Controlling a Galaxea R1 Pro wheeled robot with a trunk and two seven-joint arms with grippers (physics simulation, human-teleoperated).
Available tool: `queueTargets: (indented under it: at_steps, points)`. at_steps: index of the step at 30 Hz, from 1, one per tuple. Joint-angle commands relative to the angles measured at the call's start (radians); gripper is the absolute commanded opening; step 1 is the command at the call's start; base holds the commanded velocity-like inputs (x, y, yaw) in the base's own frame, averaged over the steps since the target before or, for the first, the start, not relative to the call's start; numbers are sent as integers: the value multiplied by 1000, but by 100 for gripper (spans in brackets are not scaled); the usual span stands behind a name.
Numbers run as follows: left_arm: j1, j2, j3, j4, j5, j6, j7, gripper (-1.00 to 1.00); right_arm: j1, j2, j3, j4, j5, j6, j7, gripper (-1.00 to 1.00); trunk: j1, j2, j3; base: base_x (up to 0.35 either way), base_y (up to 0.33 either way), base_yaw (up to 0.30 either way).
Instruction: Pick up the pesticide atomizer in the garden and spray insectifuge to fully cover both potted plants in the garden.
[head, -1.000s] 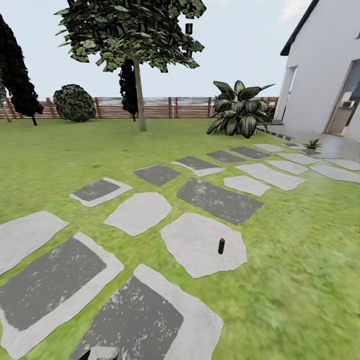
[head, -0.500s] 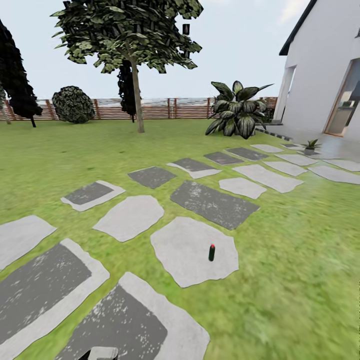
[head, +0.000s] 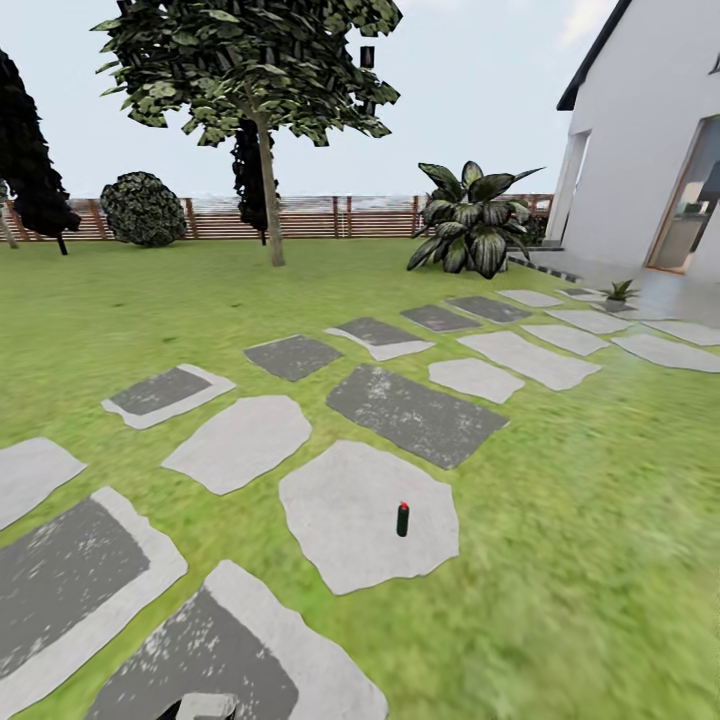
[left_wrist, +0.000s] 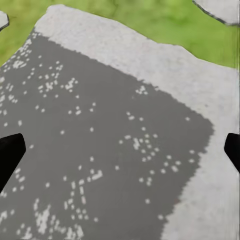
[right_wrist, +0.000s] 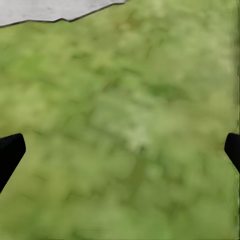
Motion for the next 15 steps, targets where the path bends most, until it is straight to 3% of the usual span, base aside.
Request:
queueTargets:
  at_steps: [1, 15]
  points:
    - [-1, 0, 2, 1, -7, -4, 2, 100, -1, 0, -3, 1, 1, -3, 0, 100, 0, 0, -1, 161, -242, 0]
    - [-1, 0, 2, 1, -7, -4, 2, 100, -1, 0, -2, 0, 1, -3, 0, 100, 0, 0, -1, 160, -242, 0]
